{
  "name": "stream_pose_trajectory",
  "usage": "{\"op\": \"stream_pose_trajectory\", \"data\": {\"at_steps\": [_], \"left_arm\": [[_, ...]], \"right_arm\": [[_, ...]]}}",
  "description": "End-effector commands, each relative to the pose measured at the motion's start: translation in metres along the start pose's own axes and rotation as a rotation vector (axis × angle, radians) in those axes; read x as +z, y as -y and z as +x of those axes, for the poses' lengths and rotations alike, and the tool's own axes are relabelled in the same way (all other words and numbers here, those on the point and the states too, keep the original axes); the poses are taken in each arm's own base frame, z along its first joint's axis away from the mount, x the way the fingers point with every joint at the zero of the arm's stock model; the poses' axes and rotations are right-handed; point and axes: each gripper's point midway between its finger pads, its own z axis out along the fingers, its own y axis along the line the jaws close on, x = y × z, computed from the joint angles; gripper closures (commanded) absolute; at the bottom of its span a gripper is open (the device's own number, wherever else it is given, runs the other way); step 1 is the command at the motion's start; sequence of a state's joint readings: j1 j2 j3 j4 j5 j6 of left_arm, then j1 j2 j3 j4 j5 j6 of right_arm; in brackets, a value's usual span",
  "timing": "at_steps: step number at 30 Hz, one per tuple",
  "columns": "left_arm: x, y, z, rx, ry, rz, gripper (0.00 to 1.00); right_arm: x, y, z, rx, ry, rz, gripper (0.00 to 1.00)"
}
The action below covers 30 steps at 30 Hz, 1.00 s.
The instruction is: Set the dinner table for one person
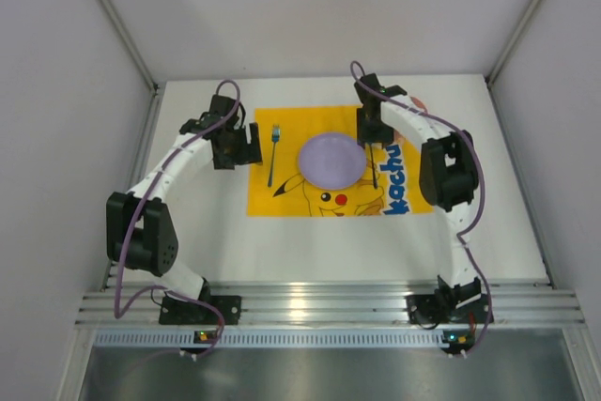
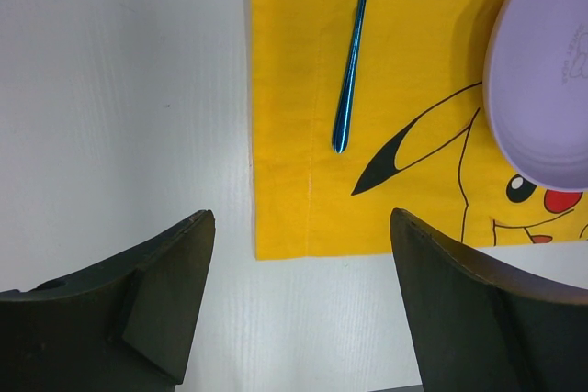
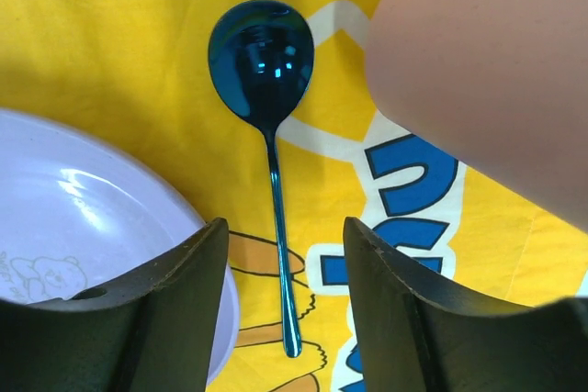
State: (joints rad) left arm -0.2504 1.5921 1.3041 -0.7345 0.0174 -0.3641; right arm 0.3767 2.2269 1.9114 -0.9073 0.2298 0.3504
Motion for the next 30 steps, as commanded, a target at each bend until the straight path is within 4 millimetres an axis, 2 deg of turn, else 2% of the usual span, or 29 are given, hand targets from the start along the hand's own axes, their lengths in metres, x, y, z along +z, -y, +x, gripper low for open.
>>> {"op": "stream_pose_trajectory", "data": {"at_steps": [1, 4, 8, 10, 11, 13, 14, 16, 17, 19, 21, 22, 23, 25, 28, 30], "left_arm": [[-0.012, 0.003, -0.003, 0.006, 0.035, 0.017, 0.18], [-0.011, 0.004, -0.001, 0.008, 0.033, 0.02, 0.18], [-0.01, 0.005, -0.002, 0.005, 0.033, 0.024, 0.18], [-0.011, 0.005, -0.004, 0.006, 0.039, 0.024, 0.18], [-0.011, 0.005, -0.003, 0.006, 0.037, 0.022, 0.18], [-0.012, 0.005, -0.003, 0.006, 0.039, 0.024, 0.18], [-0.013, 0.005, -0.003, 0.008, 0.039, 0.024, 0.18], [-0.012, 0.004, -0.001, 0.006, 0.035, 0.023, 0.18], [-0.012, 0.005, 0.0, 0.001, 0.033, 0.024, 0.18], [-0.011, 0.005, 0.002, -0.002, 0.035, 0.026, 0.18], [-0.012, 0.004, 0.004, -0.011, 0.041, 0.027, 0.18], [-0.011, 0.004, 0.005, -0.014, 0.039, 0.024, 0.18], [-0.011, 0.004, 0.006, -0.022, 0.038, 0.026, 0.18], [-0.011, 0.004, 0.007, -0.024, 0.035, 0.025, 0.18], [-0.012, 0.003, 0.007, -0.023, 0.033, 0.015, 0.18], [-0.013, 0.003, 0.004, -0.021, 0.036, 0.011, 0.18]], "right_arm": [[-0.033, -0.008, -0.024, 0.014, 0.101, -0.035, 0.46], [-0.05, -0.021, -0.028, 0.004, 0.13, -0.071, 0.46], [-0.081, -0.044, -0.029, -0.039, 0.177, -0.131, 0.46], [-0.096, -0.039, -0.035, -0.031, 0.212, -0.118, 0.46], [-0.111, -0.017, -0.049, 0.012, 0.261, -0.087, 0.46], [-0.12, 0.018, -0.064, 0.127, 0.293, -0.075, 0.44], [-0.124, 0.062, -0.081, 0.25, 0.315, -0.084, 0.44], [-0.116, 0.107, -0.088, 0.416, 0.303, -0.095, 0.46], [-0.106, 0.146, -0.091, 0.509, 0.289, -0.099, 0.45], [-0.095, 0.196, -0.091, 0.625, 0.266, -0.12, 0.46], [-0.074, 0.221, -0.083, 0.694, 0.226, -0.142, 0.46], [-0.07, 0.241, -0.079, 0.757, 0.215, -0.198, 0.46], [-0.062, 0.25, -0.08, 0.781, 0.223, -0.224, 0.47], [-0.05, 0.273, -0.069, 0.833, 0.202, -0.247, 0.47], [-0.037, 0.287, -0.059, 0.867, 0.184, -0.296, 0.47], [-0.028, 0.283, -0.058, 0.889, 0.18, -0.361, 0.47]]}}
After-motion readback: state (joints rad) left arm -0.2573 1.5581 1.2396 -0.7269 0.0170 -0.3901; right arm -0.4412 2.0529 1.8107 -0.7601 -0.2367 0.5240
